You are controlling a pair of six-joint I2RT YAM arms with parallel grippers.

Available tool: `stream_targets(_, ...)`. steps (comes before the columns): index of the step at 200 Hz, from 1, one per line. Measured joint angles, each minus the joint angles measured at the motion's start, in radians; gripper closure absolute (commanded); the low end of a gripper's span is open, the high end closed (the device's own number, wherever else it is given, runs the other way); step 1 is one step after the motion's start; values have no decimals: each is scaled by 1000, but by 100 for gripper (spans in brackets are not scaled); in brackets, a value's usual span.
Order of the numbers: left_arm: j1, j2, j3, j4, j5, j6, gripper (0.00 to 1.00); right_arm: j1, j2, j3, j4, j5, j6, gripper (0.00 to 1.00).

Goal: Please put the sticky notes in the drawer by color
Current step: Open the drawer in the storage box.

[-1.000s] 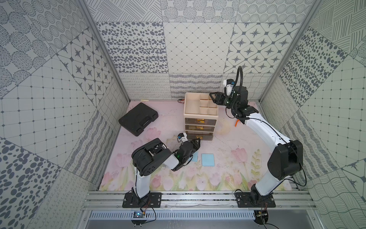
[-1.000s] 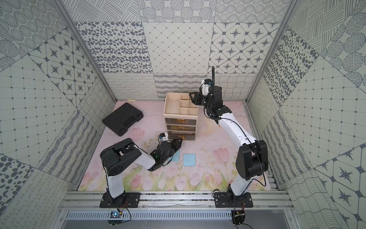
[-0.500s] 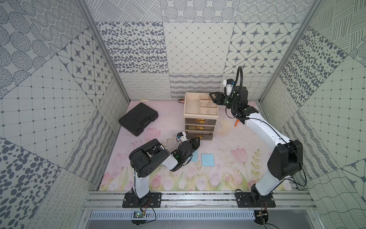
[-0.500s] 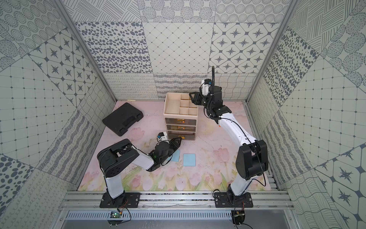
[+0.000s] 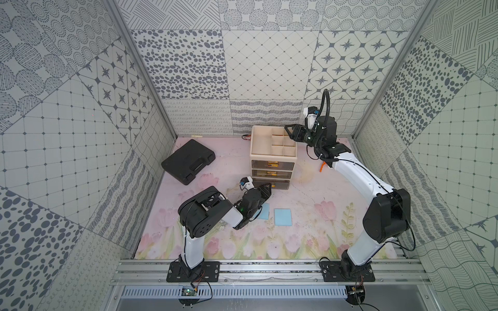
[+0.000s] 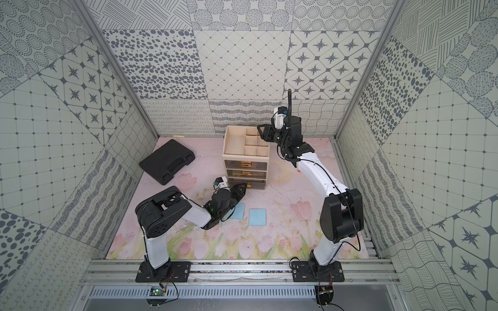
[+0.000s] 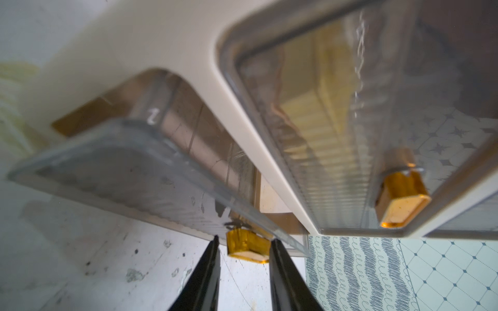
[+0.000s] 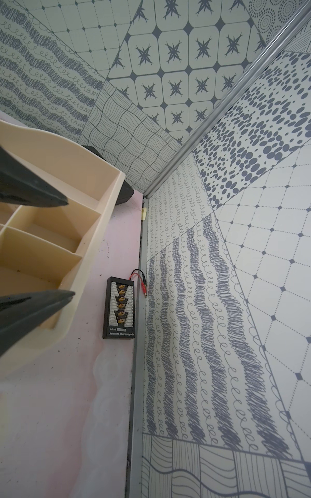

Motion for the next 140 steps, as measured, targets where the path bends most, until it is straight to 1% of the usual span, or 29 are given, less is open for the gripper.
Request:
stream_targets(25,2,8,7,0,2,0,69,-1,0,-1,4,-8,0,47)
stream_targets(39,5,11,8,1,3,0,73,-1,1,-2,8,-13,0,47)
stream_targets(66,11,14,8,15,8,-1,74,-2,1,-7,19,-18,1,47)
stream_targets(114,16,22,8,35,16,-23,81,-3,1,-21,50,-30,1,47)
stream_targets(125,16,23,8,37,18,-29,84,-3,1,-23,54,-32,2,47)
stream_targets(130,17,23,8,38,20,-31,87,-3,1,-23,55,-33,2,47)
stream_targets(140,18,24,8,40,24,-38,88,-4,1,-23,56,-35,2,47)
